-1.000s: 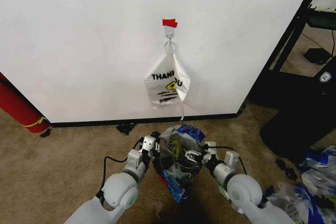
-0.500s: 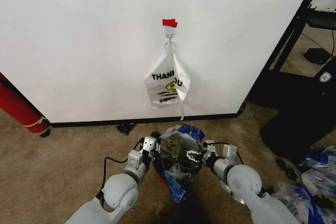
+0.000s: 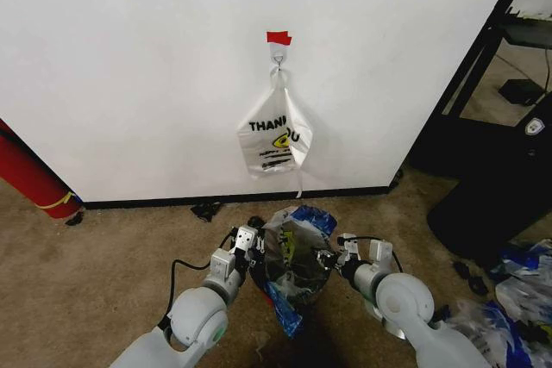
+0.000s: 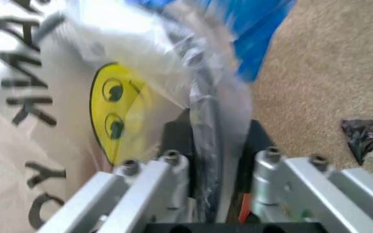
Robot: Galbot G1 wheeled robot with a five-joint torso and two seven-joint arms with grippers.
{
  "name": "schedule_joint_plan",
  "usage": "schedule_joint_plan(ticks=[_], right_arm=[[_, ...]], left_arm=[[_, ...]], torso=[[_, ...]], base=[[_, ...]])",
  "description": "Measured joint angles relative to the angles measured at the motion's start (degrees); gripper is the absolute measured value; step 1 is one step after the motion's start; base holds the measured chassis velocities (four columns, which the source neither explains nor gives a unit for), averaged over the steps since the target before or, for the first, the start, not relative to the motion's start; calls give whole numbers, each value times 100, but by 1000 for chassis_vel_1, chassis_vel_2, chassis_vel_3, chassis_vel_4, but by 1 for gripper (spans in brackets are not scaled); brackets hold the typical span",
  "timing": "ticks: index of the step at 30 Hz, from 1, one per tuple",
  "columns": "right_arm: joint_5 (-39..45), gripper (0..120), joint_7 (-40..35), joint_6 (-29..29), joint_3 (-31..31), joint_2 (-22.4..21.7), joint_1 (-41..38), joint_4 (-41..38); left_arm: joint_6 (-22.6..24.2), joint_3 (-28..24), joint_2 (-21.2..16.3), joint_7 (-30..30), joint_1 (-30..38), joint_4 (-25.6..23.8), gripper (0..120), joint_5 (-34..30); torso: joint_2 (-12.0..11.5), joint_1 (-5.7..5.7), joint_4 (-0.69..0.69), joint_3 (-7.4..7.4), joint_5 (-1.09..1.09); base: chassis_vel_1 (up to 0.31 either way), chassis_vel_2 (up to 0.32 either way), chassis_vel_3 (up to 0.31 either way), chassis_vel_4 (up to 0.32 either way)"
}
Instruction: Pick up the garbage bag from the wall and place it over the trash bin.
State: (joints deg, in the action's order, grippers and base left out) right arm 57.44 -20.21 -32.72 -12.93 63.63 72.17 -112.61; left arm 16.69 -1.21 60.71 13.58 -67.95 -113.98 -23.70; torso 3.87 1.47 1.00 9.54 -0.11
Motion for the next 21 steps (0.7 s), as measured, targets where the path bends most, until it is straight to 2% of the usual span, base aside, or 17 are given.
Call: schedule_joint_plan(ticks=[1, 4, 16, 21], right_arm=[[0, 13, 0, 0, 0, 0, 0, 0], [-49, 1, -105, 241, -6, 38, 115, -10], [-100, 1, -295, 781, -160, 206, 224, 98], [-29, 1, -292, 821, -326, 202, 333, -17]], left_arm=[[0, 0, 0, 0, 0, 0, 0, 0], [-8, -1, 2, 0, -79, -103, 0, 30], [-115, 132, 55, 14, -411, -530, 0, 222], [-183, 294, 48, 1, -517, -634, 0, 398]], torso=[[0, 0, 0, 0, 0], [0, 0, 0, 0, 0], [1, 0, -1, 0, 0], [1, 0, 0, 0, 1]], base=[[0, 0, 0, 0], [0, 0, 0, 0], [0, 0, 0, 0], [0, 0, 0, 0]])
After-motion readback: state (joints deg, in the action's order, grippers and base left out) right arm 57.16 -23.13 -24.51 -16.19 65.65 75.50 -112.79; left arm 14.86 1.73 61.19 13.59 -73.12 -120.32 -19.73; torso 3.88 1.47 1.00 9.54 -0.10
